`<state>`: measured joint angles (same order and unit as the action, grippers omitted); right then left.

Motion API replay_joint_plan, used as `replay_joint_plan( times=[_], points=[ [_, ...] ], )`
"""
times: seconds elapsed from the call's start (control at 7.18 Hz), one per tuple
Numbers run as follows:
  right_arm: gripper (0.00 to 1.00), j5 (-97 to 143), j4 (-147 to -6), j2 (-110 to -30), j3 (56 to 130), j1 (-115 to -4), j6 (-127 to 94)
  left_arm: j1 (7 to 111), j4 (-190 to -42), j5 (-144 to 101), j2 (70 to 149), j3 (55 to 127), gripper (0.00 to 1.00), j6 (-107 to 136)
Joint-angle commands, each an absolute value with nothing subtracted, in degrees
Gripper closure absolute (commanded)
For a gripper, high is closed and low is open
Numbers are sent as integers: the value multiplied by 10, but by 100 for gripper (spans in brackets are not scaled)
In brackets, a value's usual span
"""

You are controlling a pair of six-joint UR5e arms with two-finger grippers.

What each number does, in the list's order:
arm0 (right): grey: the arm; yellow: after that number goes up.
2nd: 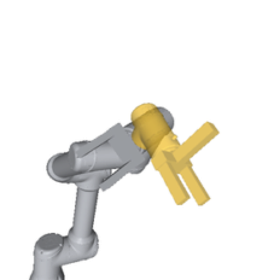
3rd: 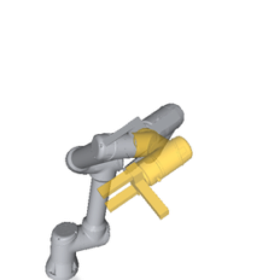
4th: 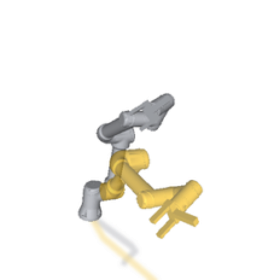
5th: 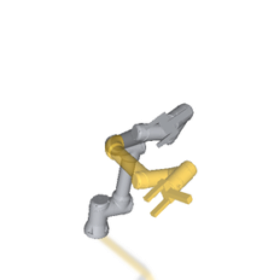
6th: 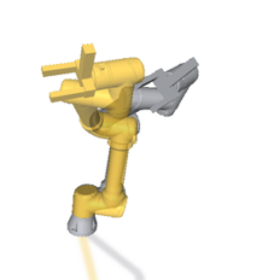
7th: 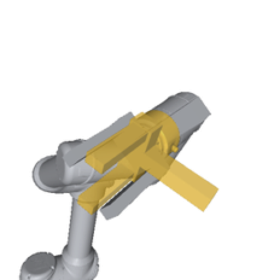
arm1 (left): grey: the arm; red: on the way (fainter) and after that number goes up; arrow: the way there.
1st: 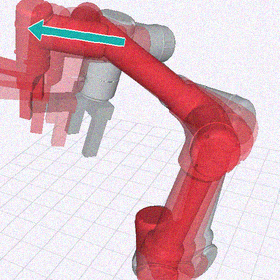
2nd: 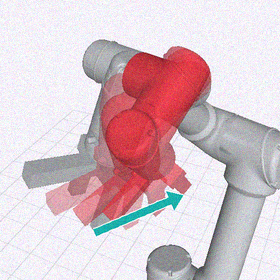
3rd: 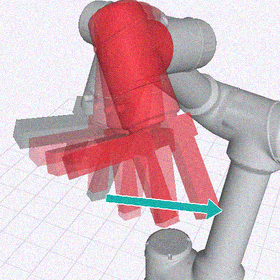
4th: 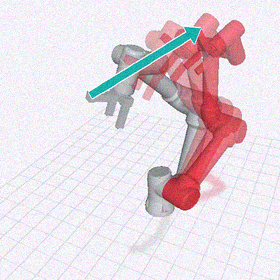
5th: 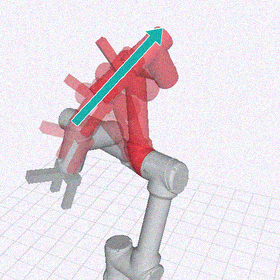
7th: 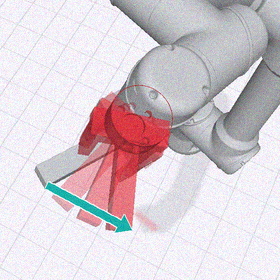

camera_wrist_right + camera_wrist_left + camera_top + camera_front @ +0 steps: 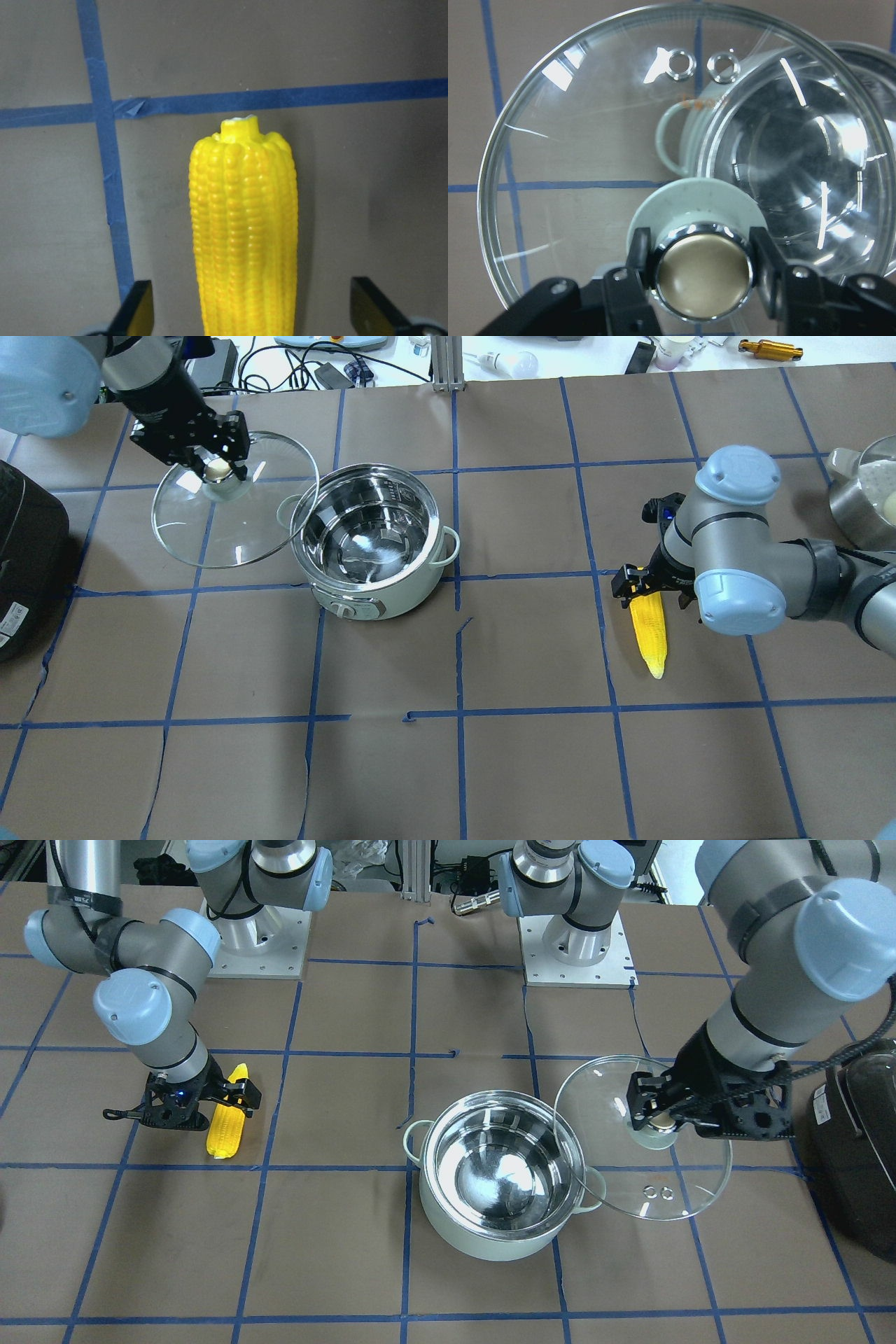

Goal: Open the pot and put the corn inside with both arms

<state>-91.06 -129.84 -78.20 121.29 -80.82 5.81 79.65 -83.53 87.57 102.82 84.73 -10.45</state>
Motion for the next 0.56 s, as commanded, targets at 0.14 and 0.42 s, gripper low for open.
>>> replay_joint_plan(
  times=[0.14,0.42],
  points=[
    [0,-909,-1304,-752,1213,-808,55,682,-688,877,1062,942,95,-242],
    [58,-907,-1316,-751,1214,-808,53,681,-574,878,1109,984,95,-244]
  ],
)
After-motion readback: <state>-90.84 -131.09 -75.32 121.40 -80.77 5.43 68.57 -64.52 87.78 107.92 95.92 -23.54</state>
